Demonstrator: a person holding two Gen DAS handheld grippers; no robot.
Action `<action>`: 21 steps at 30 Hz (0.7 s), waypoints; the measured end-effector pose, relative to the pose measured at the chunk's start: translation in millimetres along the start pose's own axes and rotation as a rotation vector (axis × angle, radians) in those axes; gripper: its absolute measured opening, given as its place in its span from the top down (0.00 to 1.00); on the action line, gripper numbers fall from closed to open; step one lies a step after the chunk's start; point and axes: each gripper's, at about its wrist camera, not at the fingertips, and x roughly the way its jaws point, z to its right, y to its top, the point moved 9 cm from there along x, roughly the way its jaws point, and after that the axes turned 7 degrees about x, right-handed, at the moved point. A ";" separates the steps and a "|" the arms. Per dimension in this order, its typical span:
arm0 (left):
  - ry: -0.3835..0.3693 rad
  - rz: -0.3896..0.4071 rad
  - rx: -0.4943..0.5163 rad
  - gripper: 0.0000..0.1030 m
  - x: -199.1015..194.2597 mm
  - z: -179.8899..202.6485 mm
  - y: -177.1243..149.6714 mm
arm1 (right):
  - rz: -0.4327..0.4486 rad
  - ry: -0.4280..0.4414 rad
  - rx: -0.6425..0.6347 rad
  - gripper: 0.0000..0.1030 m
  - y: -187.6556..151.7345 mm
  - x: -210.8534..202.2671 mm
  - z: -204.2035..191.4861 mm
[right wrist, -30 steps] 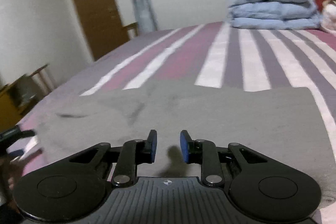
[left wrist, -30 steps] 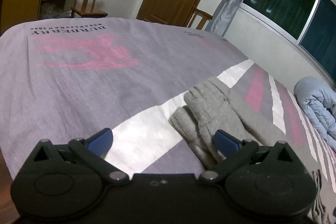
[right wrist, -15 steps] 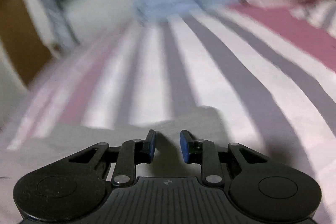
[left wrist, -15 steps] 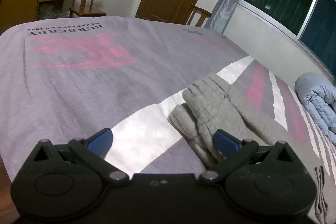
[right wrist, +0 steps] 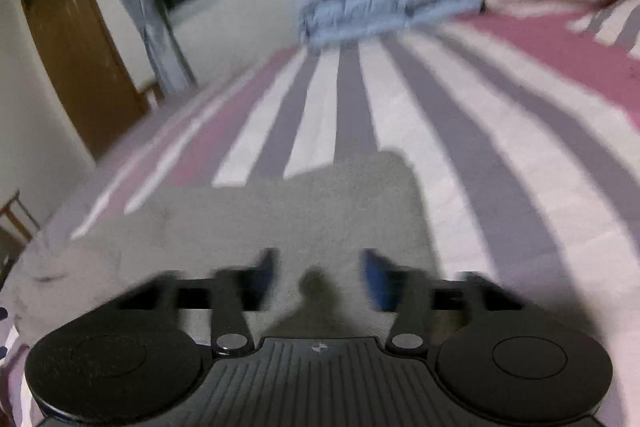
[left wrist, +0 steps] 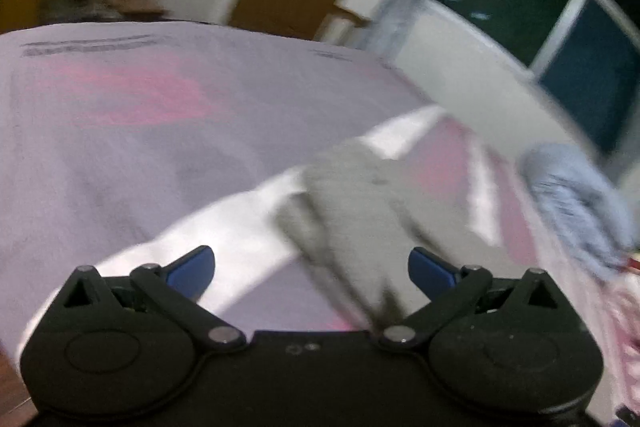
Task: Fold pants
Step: 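Grasp the pants cuffs with the left gripper and lift them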
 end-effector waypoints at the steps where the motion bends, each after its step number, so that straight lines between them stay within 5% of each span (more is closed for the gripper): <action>1: -0.021 0.005 0.010 0.08 -0.1 4.3 2.2 | 0.029 0.009 -0.010 0.26 2.2 -8.6 -0.7; 3: -0.048 -0.029 -0.015 0.18 8.6 6.5 2.6 | 0.070 0.025 -0.047 0.26 -2.0 -36.1 -3.9; 5: -0.166 -0.061 -0.119 0.31 20.7 6.7 1.8 | 0.106 0.024 -0.059 0.26 -0.5 -51.1 -1.0; 8: -0.245 -0.115 -0.258 0.32 40.5 -2.2 -4.0 | 0.137 0.005 0.012 0.26 3.2 -64.2 13.1; 14: -0.344 -0.078 -0.414 0.37 62.7 -26.6 -5.2 | 0.155 -0.013 0.096 0.26 1.8 -71.9 26.0; 18: -0.374 -0.070 -0.462 0.58 82.0 -34.1 -2.0 | 0.170 -0.012 0.120 0.26 2.9 -80.5 32.3; 21: -0.419 -0.087 -0.502 0.60 97.3 -35.4 -0.7 | 0.169 -0.020 0.150 0.26 -3.2 -85.9 42.0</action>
